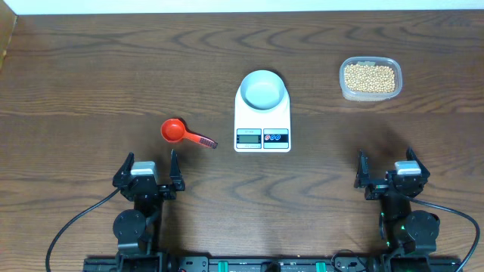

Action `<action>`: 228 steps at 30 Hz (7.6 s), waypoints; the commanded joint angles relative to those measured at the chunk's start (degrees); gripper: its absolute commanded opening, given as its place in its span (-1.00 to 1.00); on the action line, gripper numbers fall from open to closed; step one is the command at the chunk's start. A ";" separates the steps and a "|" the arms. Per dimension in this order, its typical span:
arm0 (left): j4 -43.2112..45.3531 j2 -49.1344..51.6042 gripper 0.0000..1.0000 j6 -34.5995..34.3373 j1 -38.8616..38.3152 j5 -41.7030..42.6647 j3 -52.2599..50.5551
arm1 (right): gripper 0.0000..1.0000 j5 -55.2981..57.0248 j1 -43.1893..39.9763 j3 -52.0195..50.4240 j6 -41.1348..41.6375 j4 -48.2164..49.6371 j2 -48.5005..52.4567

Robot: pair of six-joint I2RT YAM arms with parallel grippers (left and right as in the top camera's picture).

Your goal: Scoop item into bowl and weigh 50g on scale

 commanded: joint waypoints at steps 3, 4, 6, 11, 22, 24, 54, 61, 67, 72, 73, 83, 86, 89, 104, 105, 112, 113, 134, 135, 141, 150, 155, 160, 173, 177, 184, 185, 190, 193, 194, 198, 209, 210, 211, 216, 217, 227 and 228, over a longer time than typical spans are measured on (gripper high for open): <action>-1.95 0.02 0.90 0.33 -0.22 0.35 -0.98 | 0.98 0.24 0.33 -0.09 -0.50 -0.22 -0.35; -1.92 0.02 0.90 0.35 -0.22 0.35 -0.98 | 0.98 0.24 0.33 -0.09 -0.50 -0.22 -0.35; -1.95 0.02 0.90 0.33 -0.22 0.35 -0.98 | 0.99 0.24 0.33 -0.09 -0.50 -0.22 -0.35; -1.95 0.02 0.90 0.33 -0.22 0.35 -0.98 | 0.98 0.24 0.33 -0.11 -0.50 -0.22 -0.35; -1.92 0.02 0.90 0.33 -0.22 0.35 -0.98 | 0.99 0.24 0.33 -0.11 -0.50 -0.22 -0.35; -1.95 0.02 0.90 0.33 -0.22 0.35 -0.98 | 0.99 0.24 0.33 -0.11 -0.50 -0.22 -0.35; -1.95 0.02 0.90 0.35 -0.22 0.33 -0.98 | 0.99 0.24 0.33 -0.09 -0.50 -0.22 -0.35; -1.92 0.02 0.90 0.35 -0.22 0.35 -0.98 | 0.99 0.24 0.33 -0.09 -0.50 -0.22 -0.35; 1.25 0.02 0.90 -1.14 -0.22 -0.17 -0.98 | 0.99 0.24 0.33 -0.11 -0.50 -0.22 -0.35; 3.45 0.00 0.90 -4.98 -0.22 0.85 -0.98 | 0.99 0.24 0.33 -0.09 -0.50 -0.22 -0.35; 3.43 0.00 0.90 -5.66 -0.22 0.85 -0.98 | 0.98 0.24 0.33 -0.11 -0.50 -0.22 -0.35; 3.67 0.02 0.90 -10.08 -0.22 2.12 2.27 | 0.99 0.24 0.33 -0.09 -0.50 -0.22 -0.35; 3.67 0.02 0.90 -10.08 -0.22 2.12 3.04 | 0.99 0.24 0.33 -0.09 -0.50 -0.22 -0.35; 3.32 0.81 0.90 -10.49 -0.22 2.12 4.76 | 0.99 0.24 0.33 -0.09 -0.50 -0.22 -0.35; -5.31 19.89 0.90 -11.13 -0.17 2.08 20.31 | 0.98 0.24 0.33 -0.11 -0.50 -0.22 -0.35; -6.84 22.10 0.90 -11.13 -0.17 2.10 22.29 | 0.99 0.24 0.33 -0.09 -0.50 -0.22 -0.35; -10.97 33.70 0.90 -11.08 -0.17 2.75 29.81 | 0.98 0.24 0.33 -0.11 -0.50 -0.22 -0.35; -10.97 34.62 0.90 -11.10 -0.17 2.75 29.88 | 0.98 0.24 0.33 -0.09 -0.50 -0.22 -0.35; -6.93 39.10 0.96 -19.71 -0.17 3.82 29.88 | 0.99 0.24 0.33 -0.11 -0.50 -0.22 -0.26; -6.12 39.10 0.96 -19.71 -0.17 3.80 29.88 | 0.98 0.24 0.33 -0.09 -0.50 -0.22 -0.17; -3.10 39.10 0.95 -19.74 -0.17 4.04 29.88 | 0.99 0.22 0.33 -0.09 -0.50 -0.24 0.09; 1.14 39.10 0.96 -19.71 -0.22 7.10 29.88 | 0.99 0.24 0.33 -0.11 -0.50 -0.24 0.09; 1.49 39.10 0.96 -19.74 -0.22 7.08 29.88 | 0.99 0.24 0.33 -0.09 -0.50 -0.22 0.09; 1.53 39.10 0.96 -22.27 -0.22 5.11 29.88 | 0.98 0.24 0.33 -0.09 -0.50 -0.22 0.09; -5.66 42.99 0.96 -22.51 -0.17 -0.13 34.62 | 0.98 0.24 0.33 -0.09 -0.50 -0.24 0.09; -9.40 46.75 0.96 -23.39 -0.17 -1.01 37.44 | 0.99 0.24 0.33 -0.09 -0.50 -0.22 0.09; -14.97 51.95 0.96 -28.83 -0.17 -6.43 40.68 | 0.99 0.24 0.33 -0.09 -0.50 -0.22 0.09; -15.23 52.26 0.96 -29.90 -0.17 -7.32 40.74 | 0.99 0.24 0.33 -0.09 -0.50 -0.24 0.09; -17.92 53.53 0.88 -34.25 -0.17 -11.67 40.74 | 0.98 0.22 0.33 -0.09 -0.50 -0.24 0.09; -19.67 54.45 0.87 -35.12 -0.17 -12.35 40.74 | 0.99 0.24 0.33 -0.09 -0.50 -0.24 0.09; -20.22 54.90 0.87 -35.15 -0.17 -12.35 40.72 | 0.98 0.24 0.33 -0.09 -0.50 -0.24 0.09; -20.65 57.16 0.87 -35.15 -0.17 -12.33 40.72 | 0.98 0.24 0.33 -0.11 -0.50 -0.22 0.09; -20.65 64.00 0.98 -35.10 -0.17 -12.28 40.70 | 0.98 0.24 0.33 -0.09 -0.50 -0.22 0.09; -20.63 64.32 0.96 -35.10 -0.17 -12.31 40.70 | 0.99 0.24 0.33 -0.09 -0.50 -0.24 0.09; -20.63 64.54 0.96 -35.10 -0.17 -12.31 40.70 | 0.98 0.24 0.33 -0.09 -0.50 -0.24 0.09; -20.26 65.22 0.96 -35.12 -0.17 -12.28 40.70 | 0.99 0.24 0.33 -0.09 -0.50 -0.22 0.09; -20.26 65.26 0.95 -35.12 -0.17 -12.28 40.70 | 0.99 0.24 0.33 -0.09 -0.50 -0.22 0.09; -20.44 66.99 0.96 -38.12 -0.17 -12.28 40.65 | 0.99 0.24 0.33 -0.09 -0.50 -0.22 0.09; -20.41 67.54 0.96 -38.77 -0.17 -12.28 40.65 | 0.98 0.24 0.33 -0.09 -0.50 -0.24 0.09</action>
